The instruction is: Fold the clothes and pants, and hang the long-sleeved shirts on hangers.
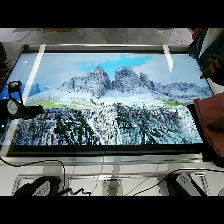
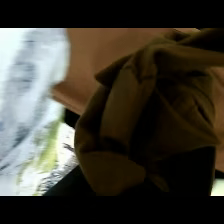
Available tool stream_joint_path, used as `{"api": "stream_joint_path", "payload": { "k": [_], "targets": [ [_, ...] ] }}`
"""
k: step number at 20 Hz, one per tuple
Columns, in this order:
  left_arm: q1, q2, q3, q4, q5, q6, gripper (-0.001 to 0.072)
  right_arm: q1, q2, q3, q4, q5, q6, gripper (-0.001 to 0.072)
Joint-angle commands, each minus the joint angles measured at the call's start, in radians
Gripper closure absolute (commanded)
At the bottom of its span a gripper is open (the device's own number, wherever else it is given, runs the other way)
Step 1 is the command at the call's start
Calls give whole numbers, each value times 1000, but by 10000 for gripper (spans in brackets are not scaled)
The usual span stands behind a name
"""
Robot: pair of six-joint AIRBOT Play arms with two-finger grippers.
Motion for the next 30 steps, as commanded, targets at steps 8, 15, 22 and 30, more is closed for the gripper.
{"api": "stream_joint_path", "payload": {
  "k": [8,15,22,30],
  "targets": [
    [1,-1,0,0,-7,-6,693,-60,9,-21,-134,149,261,23],
    [-1,-1,0,-3,-6,-5,692,-43,9,-22,117,-4,-192,368],
    [-201,13,64,-116,3,293,692,424,9,-22,290,-27,-404,699],
    [-332,81,159,-112,11,291,692,975,9,-22,-62,-35,-438,698]
  ]
}}
